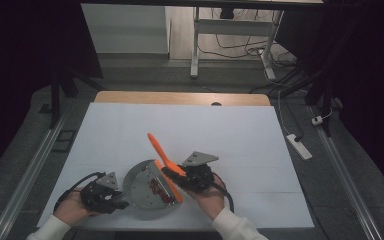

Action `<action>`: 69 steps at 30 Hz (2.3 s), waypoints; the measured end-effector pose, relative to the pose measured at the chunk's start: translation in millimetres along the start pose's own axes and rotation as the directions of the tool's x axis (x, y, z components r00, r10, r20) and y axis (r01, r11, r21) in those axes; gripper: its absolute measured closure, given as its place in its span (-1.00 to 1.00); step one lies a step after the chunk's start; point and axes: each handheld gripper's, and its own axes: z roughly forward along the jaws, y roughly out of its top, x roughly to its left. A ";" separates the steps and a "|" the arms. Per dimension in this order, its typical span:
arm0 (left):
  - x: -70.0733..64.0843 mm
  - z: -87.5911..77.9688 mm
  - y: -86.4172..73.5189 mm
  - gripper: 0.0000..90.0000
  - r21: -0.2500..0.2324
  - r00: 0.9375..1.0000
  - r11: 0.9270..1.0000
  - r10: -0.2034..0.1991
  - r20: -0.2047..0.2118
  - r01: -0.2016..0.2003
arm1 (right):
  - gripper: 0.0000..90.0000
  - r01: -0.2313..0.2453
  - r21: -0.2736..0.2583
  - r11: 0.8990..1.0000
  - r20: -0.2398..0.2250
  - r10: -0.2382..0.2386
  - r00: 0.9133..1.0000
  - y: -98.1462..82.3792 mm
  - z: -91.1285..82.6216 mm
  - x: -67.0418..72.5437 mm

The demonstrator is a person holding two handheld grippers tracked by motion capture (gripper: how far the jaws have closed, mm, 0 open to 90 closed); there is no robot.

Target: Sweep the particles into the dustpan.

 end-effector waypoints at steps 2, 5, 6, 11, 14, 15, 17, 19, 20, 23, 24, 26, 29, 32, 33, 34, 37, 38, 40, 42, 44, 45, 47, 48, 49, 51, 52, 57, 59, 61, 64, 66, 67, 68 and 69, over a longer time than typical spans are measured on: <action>0.3 0.0 0.0 0.37 0.003 1.000 1.000 0.005 -0.001 -0.005 | 0.55 -0.022 0.003 1.000 0.024 0.021 0.999 -2.3 -4.5 -12.0; 0.1 0.8 -0.1 0.37 -0.002 1.000 1.000 -0.003 -0.002 0.003 | 0.55 -0.057 0.012 0.998 0.052 0.056 0.997 -7.7 -9.4 -30.0; 0.2 1.0 -0.1 0.37 -0.003 1.000 1.000 -0.003 -0.001 0.003 | 0.55 -0.061 0.028 0.998 0.074 0.059 0.996 -10.0 -9.5 -35.2; -0.8 1.9 -0.7 0.37 -0.005 1.000 1.000 -0.005 -0.002 0.005 | 0.55 -0.071 0.078 0.994 0.075 0.065 0.995 -17.9 -1.8 -40.6; -1.0 3.3 -1.8 0.37 -0.002 1.000 1.000 -0.006 -0.003 0.006 | 0.55 -0.059 0.085 0.995 0.059 0.054 0.997 -18.4 3.9 -34.7; -1.0 3.6 -1.9 0.37 0.000 1.000 1.000 -0.006 -0.003 0.006 | 0.55 -0.060 0.082 0.995 0.055 0.056 0.997 -18.5 5.6 -31.6; -1.2 4.2 -2.0 0.37 -0.001 1.000 1.000 -0.008 -0.004 0.008 | 0.55 -0.044 0.086 0.995 0.037 0.041 0.998 -18.0 8.6 -22.5; -2.2 4.9 -2.1 0.37 -0.006 1.000 1.000 -0.013 -0.006 0.013 | 0.55 -0.007 0.091 0.996 0.024 0.005 1.000 -17.4 11.9 -11.2; -2.8 5.4 -2.1 0.37 -0.008 1.000 1.000 -0.015 -0.007 0.015 | 0.55 0.003 0.092 0.996 0.025 -0.006 1.000 -17.0 13.0 -6.9; -3.5 7.4 -2.9 0.37 -0.005 1.000 1.000 -0.020 -0.009 0.020 | 0.55 0.045 0.084 0.995 0.021 -0.047 0.999 -16.5 16.7 9.6; -3.4 8.3 -3.5 0.37 -0.005 1.000 1.000 -0.024 -0.009 0.024 | 0.54 0.059 0.080 0.995 0.020 -0.061 0.998 -16.5 17.1 13.5; -3.0 10.0 -4.9 0.37 -0.005 1.000 1.000 -0.029 -0.008 0.029 | 0.55 0.061 0.059 0.996 -0.004 -0.061 0.998 -15.8 16.2 18.3; -2.9 11.4 -6.1 0.37 -0.002 1.000 1.000 -0.028 -0.011 0.028 | 0.55 0.020 0.049 0.999 -0.073 -0.016 0.997 -14.2 17.4 23.3; -3.5 10.8 -7.2 0.37 -0.028 0.999 0.999 -0.040 -0.003 0.040 | 0.55 -0.019 0.032 0.999 -0.126 0.023 0.992 -12.8 17.7 25.0; -3.9 11.0 -7.7 0.37 -0.033 0.999 0.999 -0.042 0.000 0.042 | 0.55 -0.033 0.012 0.999 -0.136 0.034 0.990 -11.9 16.5 23.6; -4.4 11.5 -8.2 0.37 -0.038 0.999 0.998 -0.045 -0.002 0.044 | 0.55 -0.047 -0.007 0.999 -0.138 0.045 0.989 -11.1 14.7 21.4; -5.6 13.4 -10.4 0.37 -0.069 0.999 0.997 -0.049 -0.013 0.048 | 0.55 -0.071 -0.055 0.996 -0.109 0.065 0.992 -7.9 6.3 9.8; -5.6 13.7 -10.7 0.37 -0.081 0.998 0.995 -0.055 -0.016 0.053 | 0.55 -0.081 -0.061 0.995 -0.094 0.075 0.993 -6.9 3.0 4.7; -5.7 15.1 -10.9 0.37 -0.105 0.998 0.993 -0.063 -0.022 0.060 | 0.55 -0.099 -0.080 0.992 -0.069 0.094 0.993 -6.5 -3.2 -6.9; -6.5 17.6 -10.5 0.37 -0.114 0.997 0.992 -0.064 -0.034 0.060 | 0.55 -0.111 -0.093 0.989 -0.035 0.109 0.993 -6.9 -9.5 -17.9; -7.4 19.2 -10.1 0.37 -0.123 0.997 0.991 -0.065 -0.041 0.060 | 0.55 -0.135 -0.107 0.985 -0.018 0.134 0.991 -7.4 -14.7 -28.7; -7.9 19.8 -9.9 0.37 -0.127 0.997 0.990 -0.068 -0.043 0.062 | 0.55 -0.142 -0.111 0.984 -0.012 0.141 0.990 -7.5 -16.4 -32.4; -8.3 20.4 -9.7 0.37 -0.132 0.996 0.989 -0.070 -0.049 0.063 | 0.55 -0.158 -0.118 0.980 0.003 0.160 0.987 -7.9 -20.5 -40.3; -8.4 20.7 -9.6 0.37 -0.135 0.996 0.989 -0.071 -0.050 0.063 | 0.55 -0.161 -0.119 0.980 0.010 0.164 0.986 -8.1 -21.9 -42.7; -8.7 21.1 -9.5 0.37 -0.139 0.996 0.988 -0.070 -0.057 0.062 | 0.55 -0.161 -0.120 0.980 0.014 0.164 0.986 -8.2 -22.8 -44.7; -8.9 20.9 -9.3 0.38 -0.145 0.995 0.988 -0.071 -0.064 0.061 | 0.55 -0.159 -0.118 0.980 0.022 0.163 0.986 -8.1 -24.3 -47.2; -9.0 20.6 -9.3 0.38 -0.151 0.995 0.986 -0.074 -0.070 0.063 | 0.55 -0.157 -0.122 0.980 0.024 0.161 0.987 -8.1 -24.6 -48.0; -6.8 16.5 -10.2 0.38 -0.185 0.993 0.979 -0.097 -0.066 0.083 | 0.55 -0.144 -0.113 0.983 0.035 0.149 0.988 -8.1 -26.7 -50.8; -6.2 15.3 -10.4 0.37 -0.192 0.991 0.977 -0.106 -0.079 0.090 | 0.55 -0.138 -0.113 0.984 0.033 0.142 0.989 -8.1 -27.5 -51.9; -5.3 14.2 -10.2 0.37 -0.203 0.989 0.973 -0.127 -0.079 0.109 | 0.55 -0.129 -0.111 0.985 0.034 0.134 0.990 -8.1 -29.2 -53.5; -5.2 10.9 -8.9 0.37 -0.228 0.983 0.962 -0.168 -0.070 0.148 | 0.55 -0.123 -0.113 0.986 0.029 0.128 0.991 -8.6 -32.8 -56.9; -6.9 9.1 -7.1 0.37 -0.243 0.979 0.956 -0.188 -0.082 0.163 | 0.55 -0.116 -0.111 0.987 0.032 0.121 0.992 -9.7 -36.7 -59.5; -7.6 8.7 -6.3 0.37 -0.249 0.976 0.953 -0.198 -0.090 0.170 | 0.55 -0.114 -0.109 0.988 0.034 0.118 0.992 -10.3 -38.5 -60.8; -8.0 8.5 -5.4 0.37 -0.256 0.973 0.950 -0.210 -0.096 0.179 | 0.55 -0.112 -0.106 0.988 0.033 0.116 0.993 -11.1 -40.3 -62.1; -8.3 8.4 -4.8 0.37 -0.262 0.970 0.946 -0.222 -0.100 0.189 | 0.55 -0.106 -0.105 0.989 0.030 0.110 0.994 -12.0 -41.8 -63.5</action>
